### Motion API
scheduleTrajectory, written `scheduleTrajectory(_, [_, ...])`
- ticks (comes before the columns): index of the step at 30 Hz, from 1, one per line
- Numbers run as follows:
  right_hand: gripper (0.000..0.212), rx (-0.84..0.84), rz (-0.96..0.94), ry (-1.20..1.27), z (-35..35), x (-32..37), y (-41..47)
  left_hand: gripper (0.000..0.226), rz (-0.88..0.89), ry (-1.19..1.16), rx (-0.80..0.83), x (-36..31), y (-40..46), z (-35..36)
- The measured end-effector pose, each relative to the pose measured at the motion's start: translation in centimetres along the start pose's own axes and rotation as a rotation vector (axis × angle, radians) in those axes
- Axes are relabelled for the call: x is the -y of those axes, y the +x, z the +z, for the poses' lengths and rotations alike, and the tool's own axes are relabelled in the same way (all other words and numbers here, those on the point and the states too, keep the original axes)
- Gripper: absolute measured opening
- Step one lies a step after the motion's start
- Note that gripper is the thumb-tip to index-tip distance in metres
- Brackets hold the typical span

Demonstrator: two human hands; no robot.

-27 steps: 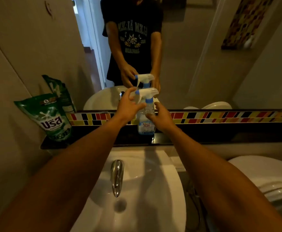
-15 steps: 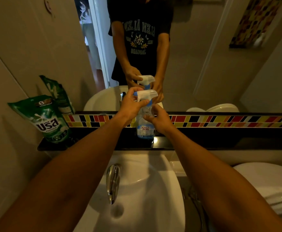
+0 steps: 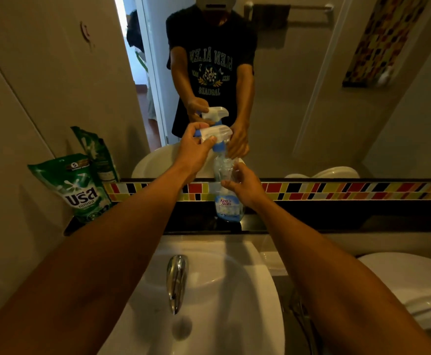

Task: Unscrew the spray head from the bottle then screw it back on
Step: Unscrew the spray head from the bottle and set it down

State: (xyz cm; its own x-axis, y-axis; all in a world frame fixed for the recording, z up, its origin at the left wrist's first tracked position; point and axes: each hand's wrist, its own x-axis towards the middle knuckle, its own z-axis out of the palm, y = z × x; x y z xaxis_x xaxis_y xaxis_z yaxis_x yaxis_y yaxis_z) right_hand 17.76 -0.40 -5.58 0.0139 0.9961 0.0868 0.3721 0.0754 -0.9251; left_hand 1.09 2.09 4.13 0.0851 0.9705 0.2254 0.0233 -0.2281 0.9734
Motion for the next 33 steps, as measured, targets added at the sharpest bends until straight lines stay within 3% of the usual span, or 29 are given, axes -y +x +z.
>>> scheduleTrajectory(8, [0.038,-0.067,0.027,-0.044,0.6,0.6,-1.9,0.032,0.037,-0.001,-0.076,-2.7,0.5,-3.2])
scheduleTrajectory(20, [0.043,-0.172,0.081,-0.143,0.7,2.0,-5.0,0.037,-0.07,-0.112,-0.081,-5.4,-0.9,-9.3])
scheduleTrajectory(33, [0.032,-0.309,0.101,-0.121,-0.5,3.7,-6.2,0.031,-0.05,0.035,-0.166,-4.0,-1.7,-14.3])
